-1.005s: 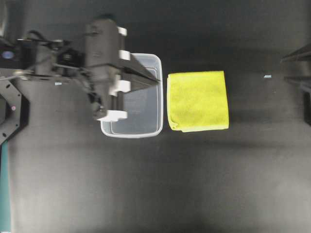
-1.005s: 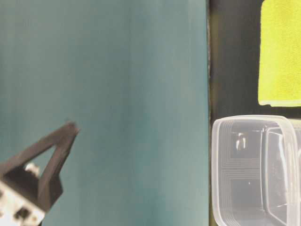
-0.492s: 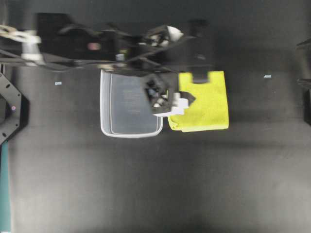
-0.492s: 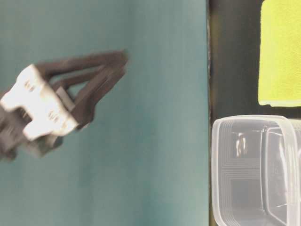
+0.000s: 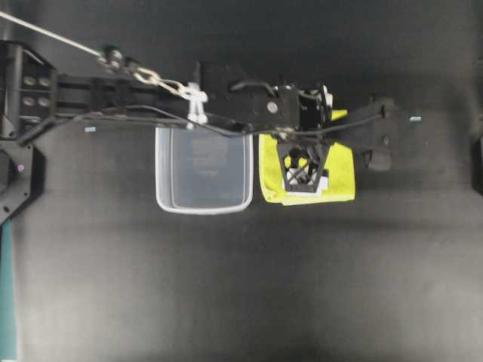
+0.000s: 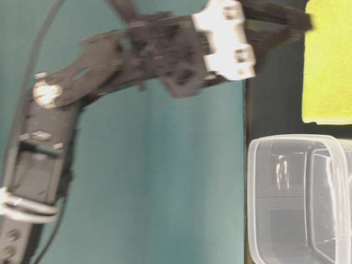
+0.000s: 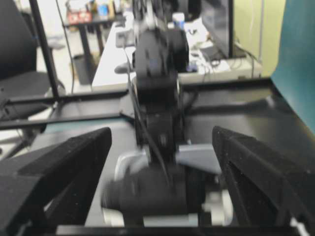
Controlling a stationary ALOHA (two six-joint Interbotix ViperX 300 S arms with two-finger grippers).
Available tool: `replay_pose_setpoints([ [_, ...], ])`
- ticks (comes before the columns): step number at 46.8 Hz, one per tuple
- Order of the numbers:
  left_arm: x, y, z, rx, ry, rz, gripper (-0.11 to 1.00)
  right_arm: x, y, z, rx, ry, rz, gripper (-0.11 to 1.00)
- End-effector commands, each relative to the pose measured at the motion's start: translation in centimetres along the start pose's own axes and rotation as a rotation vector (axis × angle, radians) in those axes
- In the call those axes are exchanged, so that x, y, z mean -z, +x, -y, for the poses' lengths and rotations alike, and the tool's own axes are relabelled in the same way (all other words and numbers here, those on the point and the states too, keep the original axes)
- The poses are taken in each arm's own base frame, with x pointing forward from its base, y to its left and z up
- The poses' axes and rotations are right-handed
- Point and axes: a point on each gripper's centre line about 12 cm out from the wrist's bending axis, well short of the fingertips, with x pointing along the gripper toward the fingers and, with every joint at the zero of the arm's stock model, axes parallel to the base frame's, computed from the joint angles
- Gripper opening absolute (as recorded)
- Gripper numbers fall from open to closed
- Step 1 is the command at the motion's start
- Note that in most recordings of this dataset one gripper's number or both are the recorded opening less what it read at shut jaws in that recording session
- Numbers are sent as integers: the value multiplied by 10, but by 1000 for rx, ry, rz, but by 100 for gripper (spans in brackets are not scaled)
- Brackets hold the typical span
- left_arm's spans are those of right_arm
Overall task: Place the yellow towel into the container with the left arm.
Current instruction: 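Lower the left gripper onto the yellow towel and close on its center, then lift the yellow towel and carry it left over the clear container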
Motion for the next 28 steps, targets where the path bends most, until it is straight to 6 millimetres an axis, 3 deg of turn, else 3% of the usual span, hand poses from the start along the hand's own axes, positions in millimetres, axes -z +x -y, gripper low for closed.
replay_pose_setpoints([
  [1, 0, 9, -1, -1, 3, -5, 90, -11, -1, 0, 2, 1, 29, 79],
  [15, 18, 55, 0, 7, -10, -89, 90, -10, 0, 0, 2, 3, 28, 79],
  [23, 15, 55, 0, 5, -10, -61, 87, -11, -1, 0, 2, -3, 29, 79],
  [28, 12, 48, 6, 8, 14, -51, 72, -12, -2, 0, 1, -9, 37, 79],
])
